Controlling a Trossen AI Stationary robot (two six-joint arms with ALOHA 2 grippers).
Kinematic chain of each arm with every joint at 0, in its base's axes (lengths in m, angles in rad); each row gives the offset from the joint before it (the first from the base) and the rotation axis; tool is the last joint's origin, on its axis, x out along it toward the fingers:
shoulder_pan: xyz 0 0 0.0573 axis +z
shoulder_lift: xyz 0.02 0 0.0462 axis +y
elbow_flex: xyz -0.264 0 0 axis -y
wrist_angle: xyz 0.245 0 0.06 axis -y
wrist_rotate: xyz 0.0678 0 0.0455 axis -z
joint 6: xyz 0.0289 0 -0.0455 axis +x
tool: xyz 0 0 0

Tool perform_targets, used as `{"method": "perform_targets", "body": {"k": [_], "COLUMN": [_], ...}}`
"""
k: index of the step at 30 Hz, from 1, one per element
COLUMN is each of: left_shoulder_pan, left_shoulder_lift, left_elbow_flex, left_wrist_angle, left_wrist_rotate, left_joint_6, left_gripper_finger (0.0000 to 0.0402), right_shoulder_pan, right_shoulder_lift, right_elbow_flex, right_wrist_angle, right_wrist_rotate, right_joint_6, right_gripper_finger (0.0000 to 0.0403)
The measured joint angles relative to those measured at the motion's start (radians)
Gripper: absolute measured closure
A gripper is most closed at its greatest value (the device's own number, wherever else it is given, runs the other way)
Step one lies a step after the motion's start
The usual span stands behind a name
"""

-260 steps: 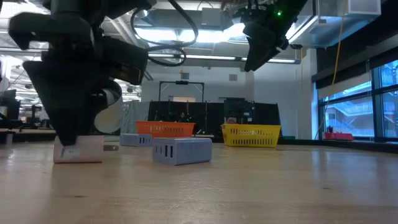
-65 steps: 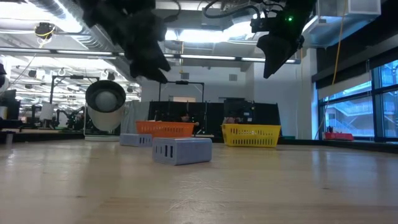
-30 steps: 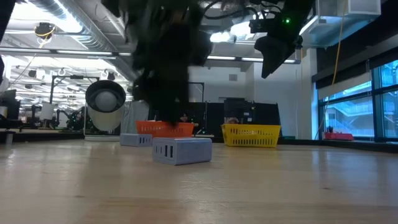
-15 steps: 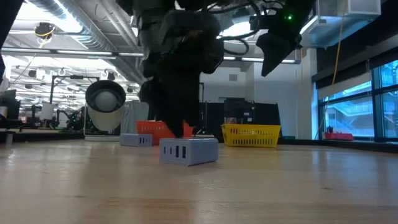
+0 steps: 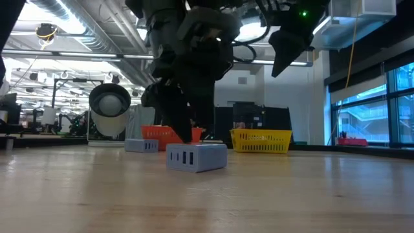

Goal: Pick & Place Office items
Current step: Put the bottom purple charger adapter into the orange bin

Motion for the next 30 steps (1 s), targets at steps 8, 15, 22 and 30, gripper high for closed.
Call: {"method": "perform_targets", "body": {"k": [8,15,22,30], "left_shoulder_pan": [-0.004,-0.002,-0.005,-0.047], "left_shoulder_lift": [0.044,0.046,0.046,0.097], "left_elbow_flex": [0.000,0.000,0.000,0.002], "left_wrist_angle": [0.009,0.054,0.161,0.159], "left_wrist_rotate": [0.043,0.046,0.042,0.015], "left_joint_6": [0.017,-0.034,-0.096,-0.090], "left_gripper_finger": [0.0149,0.0118,0.0114,0.0114], "right_shoulder_pan": [0.046,0.059,0.058,0.058], "right_shoulder_lift": [0.000,0.000,0.000,0.000], "right_elbow_flex": [0.000,0.000,0.000,0.000], "right_wrist_angle": [-0.001,0.002,0.002,0.008], "right_wrist_rotate": [0.014,0.046,0.048,0.048], "right_joint_6": [-0.001,0.000,0.003,0.007], "right_gripper_finger": [0.0158,0.0158,0.0158,0.0158]}}
